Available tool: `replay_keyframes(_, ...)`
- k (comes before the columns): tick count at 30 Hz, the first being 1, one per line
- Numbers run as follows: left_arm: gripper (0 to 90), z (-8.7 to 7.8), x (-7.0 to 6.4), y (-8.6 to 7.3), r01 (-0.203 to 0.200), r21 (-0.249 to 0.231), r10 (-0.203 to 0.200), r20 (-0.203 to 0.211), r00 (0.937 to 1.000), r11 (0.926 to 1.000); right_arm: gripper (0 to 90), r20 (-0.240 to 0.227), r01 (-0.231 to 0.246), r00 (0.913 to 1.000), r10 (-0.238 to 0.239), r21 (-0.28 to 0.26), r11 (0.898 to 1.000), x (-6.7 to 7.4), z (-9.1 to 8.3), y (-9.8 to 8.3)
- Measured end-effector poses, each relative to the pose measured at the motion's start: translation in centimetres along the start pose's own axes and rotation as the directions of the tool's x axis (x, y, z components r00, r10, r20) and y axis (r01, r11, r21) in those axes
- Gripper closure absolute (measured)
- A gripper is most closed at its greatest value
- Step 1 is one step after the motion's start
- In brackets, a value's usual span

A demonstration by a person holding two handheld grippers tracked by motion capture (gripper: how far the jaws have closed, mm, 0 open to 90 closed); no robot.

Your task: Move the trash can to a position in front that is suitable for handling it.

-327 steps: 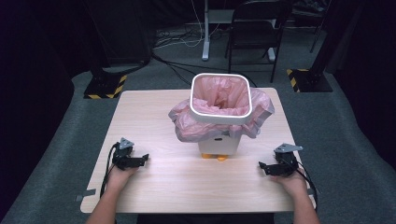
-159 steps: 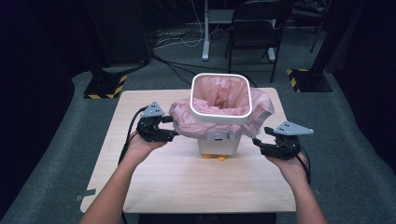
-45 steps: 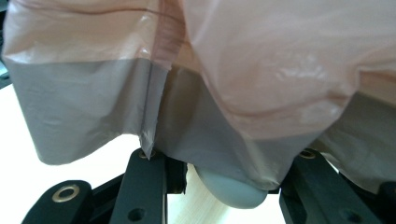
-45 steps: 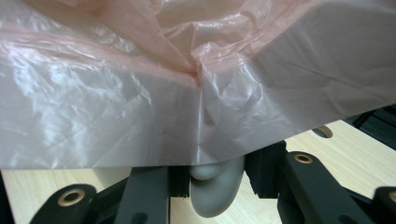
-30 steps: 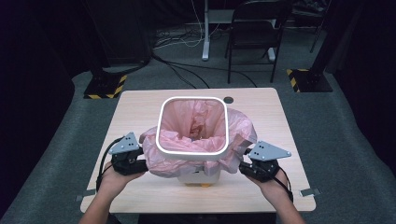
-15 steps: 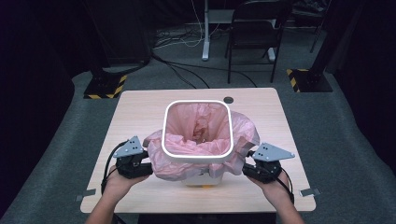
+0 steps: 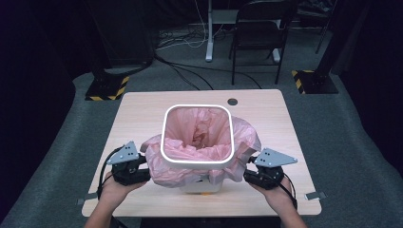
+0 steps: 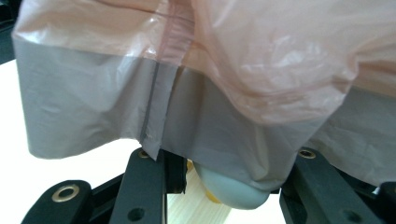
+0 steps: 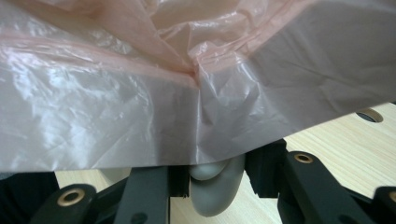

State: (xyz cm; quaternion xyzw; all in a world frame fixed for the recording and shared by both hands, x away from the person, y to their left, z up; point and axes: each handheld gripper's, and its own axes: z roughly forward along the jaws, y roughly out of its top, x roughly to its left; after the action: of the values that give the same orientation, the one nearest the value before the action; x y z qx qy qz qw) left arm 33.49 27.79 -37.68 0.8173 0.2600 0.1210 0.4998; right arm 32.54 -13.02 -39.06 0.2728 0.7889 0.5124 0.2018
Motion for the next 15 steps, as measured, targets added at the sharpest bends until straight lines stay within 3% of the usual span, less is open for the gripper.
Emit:
replay_keyframes(5, 63.2, 0.06, 0.32, -0.33, 0.024, -0.016, -0.024, 0.012, 0.9997, 0.9996, 63.7, -0.009, -0.011, 0.9999, 0.011, -0.005, 1.000, -0.05, 0.14, 0.10)
replay_keyframes(10, 61.9, 0.15, 0.28, -0.40, 0.020, -0.018, -0.020, 0.005, 0.9998, 0.9996, 62.3, -0.017, -0.011, 0.9998, 0.011, 0.001, 1.000, -0.10, 0.12, 0.18)
replay_keyframes(15, 50.5, 0.29, 0.10, -0.41, 0.018, -0.011, -0.019, -0.031, 0.9994, 0.9998, 50.6, -0.021, -0.008, 0.9997, 0.008, 0.013, 1.000, 0.12, 0.18, 0.32)
